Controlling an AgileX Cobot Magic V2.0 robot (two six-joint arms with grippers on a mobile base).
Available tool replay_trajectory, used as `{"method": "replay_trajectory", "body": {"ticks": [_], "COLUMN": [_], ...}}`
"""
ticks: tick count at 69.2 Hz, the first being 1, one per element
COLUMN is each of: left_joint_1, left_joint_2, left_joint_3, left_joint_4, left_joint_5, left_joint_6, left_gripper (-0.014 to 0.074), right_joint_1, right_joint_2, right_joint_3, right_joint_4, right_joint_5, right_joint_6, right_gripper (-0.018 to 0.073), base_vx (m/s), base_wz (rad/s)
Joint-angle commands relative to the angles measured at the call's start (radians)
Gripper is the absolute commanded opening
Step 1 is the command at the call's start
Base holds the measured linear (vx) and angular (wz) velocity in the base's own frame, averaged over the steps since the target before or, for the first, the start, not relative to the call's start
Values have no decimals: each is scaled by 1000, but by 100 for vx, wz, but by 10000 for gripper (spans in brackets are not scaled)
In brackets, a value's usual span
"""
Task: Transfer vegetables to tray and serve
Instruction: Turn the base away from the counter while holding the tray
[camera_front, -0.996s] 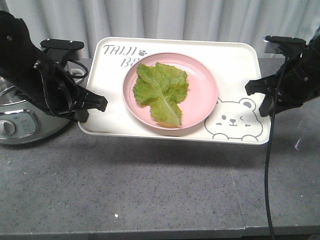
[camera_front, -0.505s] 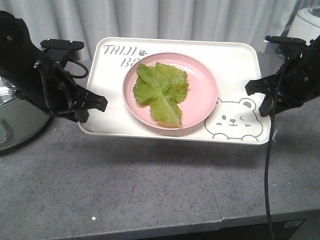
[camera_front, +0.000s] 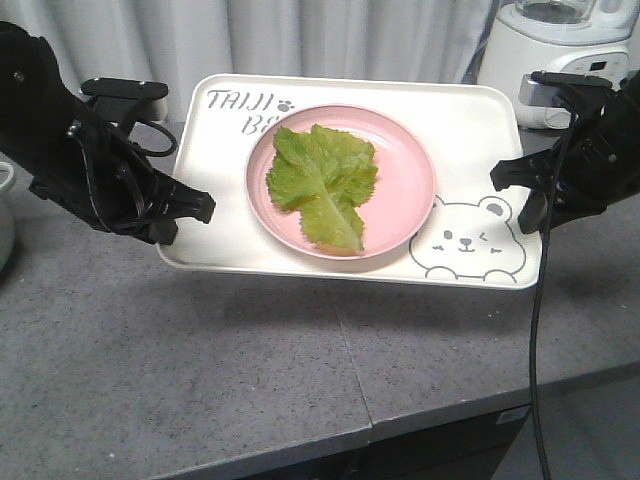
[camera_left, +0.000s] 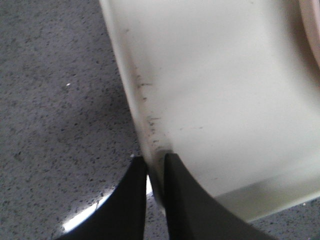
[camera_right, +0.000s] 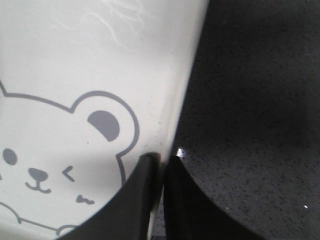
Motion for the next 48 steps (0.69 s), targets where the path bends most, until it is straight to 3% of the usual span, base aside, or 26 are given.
{"method": "replay_trajectory", "body": {"ticks": [1,48], "left_joint_1": [-14,-14], "left_joint_2": [-49,-49], "left_joint_3": [-33,-33], "left_joint_4": [-90,-90], "left_joint_5": [-92,-92], "left_joint_6": [29,29], "left_gripper": [-7,-7], "right_joint_1": [11,11], "right_joint_2": [-51,-51], "right_joint_3": [-27,-27], "right_joint_4": [87,87], "right_joint_5": [-14,-14], "right_joint_6": [-29,-29], "right_gripper": [-6,-6], "base_vx": [-1,-1], "base_wz": [-28,-29]}}
